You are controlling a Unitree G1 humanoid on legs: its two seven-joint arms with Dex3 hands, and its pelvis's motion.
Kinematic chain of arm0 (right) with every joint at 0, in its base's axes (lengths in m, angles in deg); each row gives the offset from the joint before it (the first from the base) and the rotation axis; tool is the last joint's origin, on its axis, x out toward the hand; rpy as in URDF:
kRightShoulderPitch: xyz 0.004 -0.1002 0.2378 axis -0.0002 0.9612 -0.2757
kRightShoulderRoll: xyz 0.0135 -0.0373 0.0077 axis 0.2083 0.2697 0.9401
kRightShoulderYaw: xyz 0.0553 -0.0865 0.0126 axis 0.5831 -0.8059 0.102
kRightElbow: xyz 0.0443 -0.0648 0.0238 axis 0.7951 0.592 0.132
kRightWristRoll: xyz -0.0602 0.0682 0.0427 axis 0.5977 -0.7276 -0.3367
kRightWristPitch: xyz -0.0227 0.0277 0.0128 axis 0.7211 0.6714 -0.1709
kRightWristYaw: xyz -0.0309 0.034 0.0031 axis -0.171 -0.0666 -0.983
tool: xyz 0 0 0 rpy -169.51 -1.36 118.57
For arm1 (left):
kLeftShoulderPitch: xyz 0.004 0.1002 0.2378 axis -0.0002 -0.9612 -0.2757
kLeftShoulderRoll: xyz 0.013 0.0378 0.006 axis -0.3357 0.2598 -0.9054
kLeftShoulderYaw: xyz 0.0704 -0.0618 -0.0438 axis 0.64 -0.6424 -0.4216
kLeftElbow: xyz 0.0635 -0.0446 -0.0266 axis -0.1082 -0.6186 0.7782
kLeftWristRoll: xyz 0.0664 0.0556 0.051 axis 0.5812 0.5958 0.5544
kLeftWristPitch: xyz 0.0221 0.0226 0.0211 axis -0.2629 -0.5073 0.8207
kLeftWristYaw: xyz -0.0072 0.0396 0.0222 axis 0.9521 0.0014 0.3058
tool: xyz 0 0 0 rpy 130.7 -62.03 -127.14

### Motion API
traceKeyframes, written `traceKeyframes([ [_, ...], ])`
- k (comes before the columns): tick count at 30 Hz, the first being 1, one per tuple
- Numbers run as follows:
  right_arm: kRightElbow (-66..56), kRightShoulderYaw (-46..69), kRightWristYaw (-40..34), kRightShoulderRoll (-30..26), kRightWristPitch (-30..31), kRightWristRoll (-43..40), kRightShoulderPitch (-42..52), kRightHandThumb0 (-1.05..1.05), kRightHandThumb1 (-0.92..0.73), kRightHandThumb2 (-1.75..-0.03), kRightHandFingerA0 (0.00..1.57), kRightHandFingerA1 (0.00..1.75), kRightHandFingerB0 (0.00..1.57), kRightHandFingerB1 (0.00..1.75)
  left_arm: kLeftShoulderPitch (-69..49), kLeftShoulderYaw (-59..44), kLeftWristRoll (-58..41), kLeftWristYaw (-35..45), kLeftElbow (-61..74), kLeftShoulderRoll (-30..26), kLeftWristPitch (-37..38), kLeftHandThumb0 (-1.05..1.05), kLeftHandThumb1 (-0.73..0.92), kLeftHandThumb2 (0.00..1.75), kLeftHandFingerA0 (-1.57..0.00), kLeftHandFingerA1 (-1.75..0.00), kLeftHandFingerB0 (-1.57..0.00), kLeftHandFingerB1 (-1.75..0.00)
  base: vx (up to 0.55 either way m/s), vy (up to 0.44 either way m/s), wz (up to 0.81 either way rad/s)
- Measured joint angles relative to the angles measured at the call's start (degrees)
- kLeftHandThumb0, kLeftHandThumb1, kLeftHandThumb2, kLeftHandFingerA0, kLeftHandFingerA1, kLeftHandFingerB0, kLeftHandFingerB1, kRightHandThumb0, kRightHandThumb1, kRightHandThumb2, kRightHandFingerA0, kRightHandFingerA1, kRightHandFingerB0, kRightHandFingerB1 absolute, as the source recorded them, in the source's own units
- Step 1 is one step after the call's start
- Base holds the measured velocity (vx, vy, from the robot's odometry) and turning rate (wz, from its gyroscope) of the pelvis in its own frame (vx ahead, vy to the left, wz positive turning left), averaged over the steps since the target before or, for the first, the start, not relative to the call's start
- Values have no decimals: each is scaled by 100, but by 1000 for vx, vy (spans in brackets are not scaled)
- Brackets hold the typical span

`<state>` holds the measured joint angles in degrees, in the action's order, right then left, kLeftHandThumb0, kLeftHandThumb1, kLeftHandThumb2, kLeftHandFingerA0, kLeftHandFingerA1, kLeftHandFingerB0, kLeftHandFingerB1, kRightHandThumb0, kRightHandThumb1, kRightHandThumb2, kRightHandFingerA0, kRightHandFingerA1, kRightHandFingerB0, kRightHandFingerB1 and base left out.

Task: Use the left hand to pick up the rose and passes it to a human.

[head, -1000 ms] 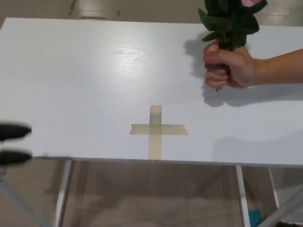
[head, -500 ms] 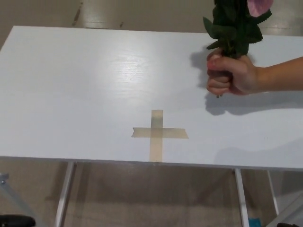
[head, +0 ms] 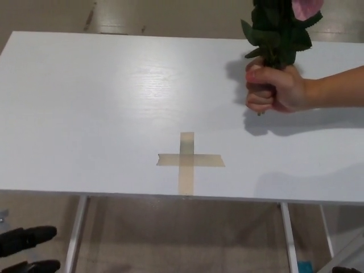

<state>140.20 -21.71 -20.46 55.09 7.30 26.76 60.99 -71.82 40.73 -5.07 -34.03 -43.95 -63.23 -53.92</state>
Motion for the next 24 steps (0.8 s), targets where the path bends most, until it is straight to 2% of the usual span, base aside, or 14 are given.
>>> traceKeyframes([
  [6,0,-6,0,1,0,5,-15,-28,-65,-59,69,43,58,40,672,287,240,-660,-1100,175,11,-60,46,84,-33,-50,-20,-42,0,0,0],
  [7,0,-7,0,1,0,6,-20,-28,-65,-59,69,43,58,40,752,332,281,-769,-1279,202,13,-64,61,59,-35,-34,-29,-31,0,0,0],
  [24,2,-15,0,3,0,13,-26,-28,-65,-59,70,43,57,40,1359,1446,1186,-2612,-3545,403,622,-67,64,60,-35,-34,-29,-30,0,0,0],
])
